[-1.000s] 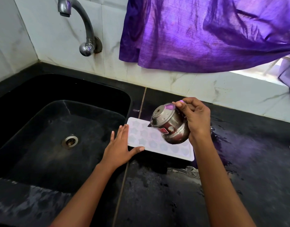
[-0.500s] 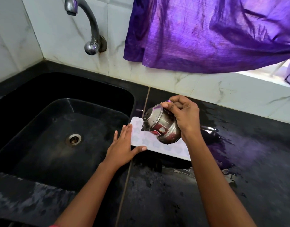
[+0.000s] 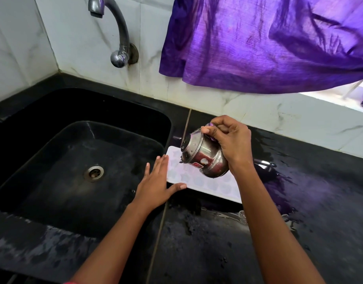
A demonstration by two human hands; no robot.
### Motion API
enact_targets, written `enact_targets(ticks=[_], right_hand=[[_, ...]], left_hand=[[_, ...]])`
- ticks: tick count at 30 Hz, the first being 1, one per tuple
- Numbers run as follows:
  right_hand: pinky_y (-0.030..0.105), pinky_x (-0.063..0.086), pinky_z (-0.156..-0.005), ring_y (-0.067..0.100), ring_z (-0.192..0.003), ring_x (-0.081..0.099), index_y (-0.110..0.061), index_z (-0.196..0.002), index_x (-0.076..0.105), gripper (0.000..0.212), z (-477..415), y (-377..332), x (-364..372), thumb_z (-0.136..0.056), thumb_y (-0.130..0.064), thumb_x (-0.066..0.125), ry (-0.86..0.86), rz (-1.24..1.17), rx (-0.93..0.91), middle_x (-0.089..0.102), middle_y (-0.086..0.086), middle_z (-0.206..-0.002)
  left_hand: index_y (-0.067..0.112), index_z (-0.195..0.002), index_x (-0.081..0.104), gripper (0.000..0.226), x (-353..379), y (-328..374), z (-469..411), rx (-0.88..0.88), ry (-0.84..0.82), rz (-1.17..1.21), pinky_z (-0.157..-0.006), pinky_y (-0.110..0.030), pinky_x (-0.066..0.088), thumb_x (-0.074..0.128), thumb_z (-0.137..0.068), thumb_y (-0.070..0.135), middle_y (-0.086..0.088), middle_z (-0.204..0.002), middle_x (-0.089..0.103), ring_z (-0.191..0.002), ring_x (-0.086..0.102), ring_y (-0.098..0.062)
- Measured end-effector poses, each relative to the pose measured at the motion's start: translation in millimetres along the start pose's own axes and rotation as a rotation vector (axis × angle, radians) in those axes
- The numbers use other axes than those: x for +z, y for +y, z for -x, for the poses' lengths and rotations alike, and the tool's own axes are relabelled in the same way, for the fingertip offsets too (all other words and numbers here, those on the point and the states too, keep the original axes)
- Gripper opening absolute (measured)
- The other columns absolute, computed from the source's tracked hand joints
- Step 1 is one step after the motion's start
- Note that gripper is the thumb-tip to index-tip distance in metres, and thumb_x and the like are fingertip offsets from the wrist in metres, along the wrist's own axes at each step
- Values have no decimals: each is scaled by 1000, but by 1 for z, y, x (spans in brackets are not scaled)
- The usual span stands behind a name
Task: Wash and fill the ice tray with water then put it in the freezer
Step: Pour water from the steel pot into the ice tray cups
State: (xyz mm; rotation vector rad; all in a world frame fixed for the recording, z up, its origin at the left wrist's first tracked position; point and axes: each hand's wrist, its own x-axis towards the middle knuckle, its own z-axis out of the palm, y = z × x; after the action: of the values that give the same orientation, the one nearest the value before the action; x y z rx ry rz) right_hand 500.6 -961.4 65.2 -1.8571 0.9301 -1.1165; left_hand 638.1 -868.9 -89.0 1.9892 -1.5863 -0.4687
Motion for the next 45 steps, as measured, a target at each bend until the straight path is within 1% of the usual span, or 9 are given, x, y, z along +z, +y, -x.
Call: enact_targets(ticks=[8,13,21,26,32,35,38,41,45], right_hand=[[34,57,-75,10,-74,70,-22,-70,65,15,-5,-7,-3,-70,-14,78,5,-4,-33,70,-13,-67],[35,56,-77,12,-75,70,-25,-69,65,17,-7,-6,-4,-70,-14,78,5,-27,-38,70,-13,-65],[31,55,-76,7,-72,69,-20,-72,65,14,-2,0,-4,-72,-11,76,2,-98,23,70,-13,-62],[21,52,-67,8,-64,64,-17,-72,65,14,3,12,-5,-73,-7,75,67,-282,143,69,-7,-60],[18,52,-66,6,-64,66,-13,-75,60,13,12,31,-9,-77,-4,68,185,-562,288,70,-5,-63],[20,54,-69,8,-68,68,-11,-76,57,21,16,42,-8,-65,-18,73,245,-743,318,72,-2,-69],[22,56,-69,11,-75,70,-9,-80,55,41,17,50,-6,-51,-29,75,284,-877,314,73,2,-75],[25,56,-73,12,-81,70,-9,-82,56,40,15,56,-4,-53,-29,75,303,-904,289,73,2,-78],[24,55,-74,15,-89,69,-11,-83,58,36,8,61,-3,-57,-30,73,338,-924,259,73,3,-82]], left_hand=[[14,-150,-3,103,-3,5,2,-21,-18,-7,-116,-36,-8,41,-78,71,0,-159,-1,-145,-10,-12],[13,-150,-3,115,-1,2,2,-5,-17,0,-114,-33,-11,27,-65,85,0,-159,0,-145,-9,-11],[13,-150,-3,117,-2,3,2,-14,-28,12,-114,-34,-9,33,-66,85,-1,-159,1,-145,-9,-12],[12,-150,-2,109,-5,7,4,-29,-22,18,-115,-34,-7,43,-74,76,-1,-159,1,-145,-9,-12],[10,-150,-2,124,-8,8,-3,-30,-34,-20,-112,-33,-15,21,-54,87,-2,-159,-2,-144,-14,-13],[12,-150,8,126,-13,21,-8,15,0,208,-109,-20,-18,28,-55,93,3,-159,3,-142,-13,-5],[25,-145,28,85,-24,48,-13,21,45,572,-106,-6,9,52,-76,69,14,-149,29,-138,14,5],[44,-120,47,47,-29,69,-25,32,66,785,-88,-1,35,59,-76,51,31,-116,56,-110,48,18],[42,-110,52,47,-31,77,-47,49,92,922,-88,-16,47,70,-67,49,21,-107,65,-106,59,5]])
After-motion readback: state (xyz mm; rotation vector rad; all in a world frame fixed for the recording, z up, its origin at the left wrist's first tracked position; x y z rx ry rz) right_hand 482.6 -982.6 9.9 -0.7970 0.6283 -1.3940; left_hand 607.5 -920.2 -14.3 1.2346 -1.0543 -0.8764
